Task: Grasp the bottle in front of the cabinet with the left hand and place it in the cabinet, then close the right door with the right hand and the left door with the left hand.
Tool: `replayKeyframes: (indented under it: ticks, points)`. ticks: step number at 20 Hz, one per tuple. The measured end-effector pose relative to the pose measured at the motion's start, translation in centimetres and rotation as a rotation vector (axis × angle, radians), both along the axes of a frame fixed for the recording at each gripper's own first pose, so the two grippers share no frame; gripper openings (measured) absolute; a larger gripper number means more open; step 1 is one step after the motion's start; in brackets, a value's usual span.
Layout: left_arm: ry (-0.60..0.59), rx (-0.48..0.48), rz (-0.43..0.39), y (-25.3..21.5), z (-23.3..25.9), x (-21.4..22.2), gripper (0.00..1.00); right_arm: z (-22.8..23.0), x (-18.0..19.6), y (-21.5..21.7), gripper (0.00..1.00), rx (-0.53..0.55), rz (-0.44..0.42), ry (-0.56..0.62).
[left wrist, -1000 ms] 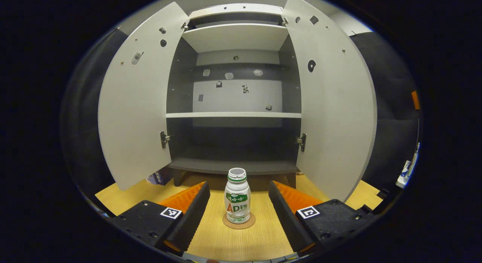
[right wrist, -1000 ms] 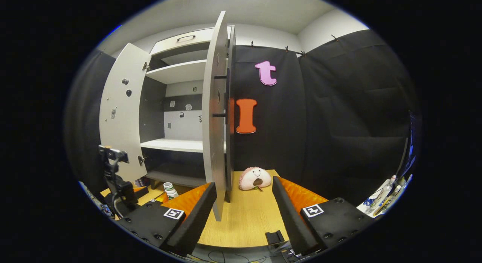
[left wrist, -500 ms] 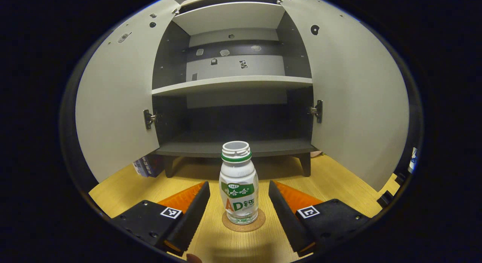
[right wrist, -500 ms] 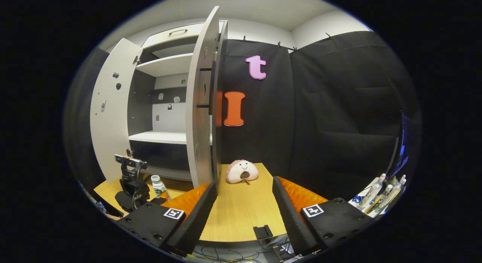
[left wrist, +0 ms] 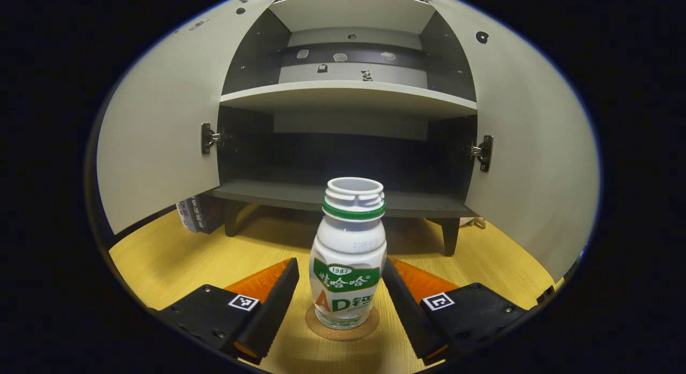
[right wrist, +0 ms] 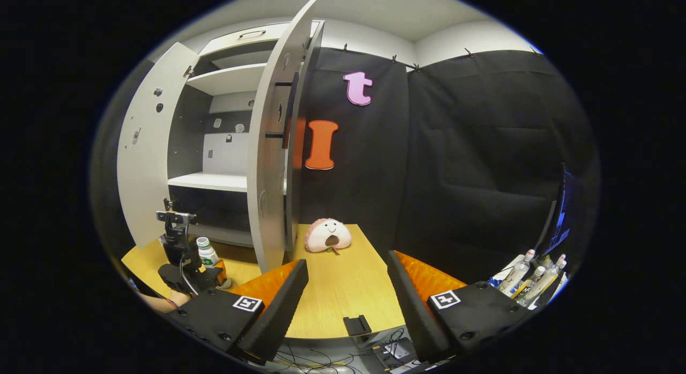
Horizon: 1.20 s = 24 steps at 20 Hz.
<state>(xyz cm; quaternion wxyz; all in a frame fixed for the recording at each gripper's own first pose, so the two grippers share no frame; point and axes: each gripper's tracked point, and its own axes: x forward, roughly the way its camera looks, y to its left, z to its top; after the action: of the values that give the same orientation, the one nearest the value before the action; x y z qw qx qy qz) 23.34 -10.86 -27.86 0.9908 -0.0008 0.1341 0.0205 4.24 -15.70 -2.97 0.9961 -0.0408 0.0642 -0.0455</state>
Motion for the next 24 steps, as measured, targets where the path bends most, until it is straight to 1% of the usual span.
replayKeyframes:
  ticks: [1, 2, 5, 6, 8, 10, 11, 14, 15, 17, 18, 19, 20, 21, 22, 24]
  points:
    - [0.001, 0.006, -0.004, -0.1, 0.2, -0.2, 0.86, -0.1, 0.1, 0.2, 0.98, 0.001, -0.002, 0.002]
    - [0.006, 0.01, -0.022, -0.2, 0.5, -0.3, 0.79, 0.0, 0.2, 0.1, 0.98, 0.002, -0.003, 0.002]
    - [0.0, 0.039, -0.049, -0.1, 2.6, -1.0, 0.78, 0.1, 0.8, 0.7, 0.98, 0.011, 0.007, -0.008]
    - [-0.01, 0.046, -0.054, -0.1, 3.6, -1.4, 0.78, 0.2, 0.9, 0.9, 0.94, 0.014, 0.014, -0.013]
    - [-0.029, 0.064, -0.071, 0.2, 6.3, -2.4, 0.78, 0.6, 1.3, 1.5, 0.94, 0.025, 0.032, -0.026]
    - [-0.002, 0.089, -0.072, 0.9, 8.2, -3.7, 0.78, 0.7, 1.8, 2.0, 0.94, 0.033, 0.046, -0.038]
    - [0.008, 0.087, -0.069, 1.3, 9.4, -4.4, 0.78, 0.9, 1.8, 2.0, 0.94, 0.036, 0.052, -0.046]
    - [0.015, 0.042, -0.072, 2.0, 13.4, -6.0, 0.78, 1.1, 2.4, 1.8, 0.94, 0.043, 0.056, -0.058]
    - [0.011, 0.042, -0.072, 2.3, 15.0, -6.3, 0.78, 1.1, 2.6, 1.8, 0.98, 0.046, 0.06, -0.057]
    - [-0.002, 0.04, -0.072, 2.9, 18.3, -6.3, 0.78, 1.2, 2.7, 1.8, 0.98, 0.042, 0.064, -0.06]
    - [-0.009, 0.021, -0.081, 3.0, 19.9, -6.3, 0.78, 1.1, 2.9, 1.7, 0.94, 0.037, 0.059, -0.061]
    - [-0.01, -0.006, -0.09, 2.9, 21.2, -6.2, 0.78, 1.2, 3.0, 1.6, 0.98, 0.036, 0.056, -0.061]
    - [-0.015, -0.035, -0.101, 2.8, 22.7, -5.9, 0.78, 1.2, 2.9, 1.6, 0.94, 0.04, 0.053, -0.061]
    - [-0.03, -0.057, -0.112, 2.7, 24.4, -5.5, 0.78, 1.2, 2.8, 1.7, 0.94, 0.045, 0.053, -0.061]
    - [-0.046, -0.066, -0.124, 2.6, 26.1, -5.0, 0.78, 1.2, 2.6, 1.8, 0.98, 0.048, 0.054, -0.059]
    - [-0.085, -0.054, -0.14, 2.7, 29.2, -3.6, 0.78, 1.0, 2.4, 1.9, 0.98, 0.047, 0.054, -0.055]
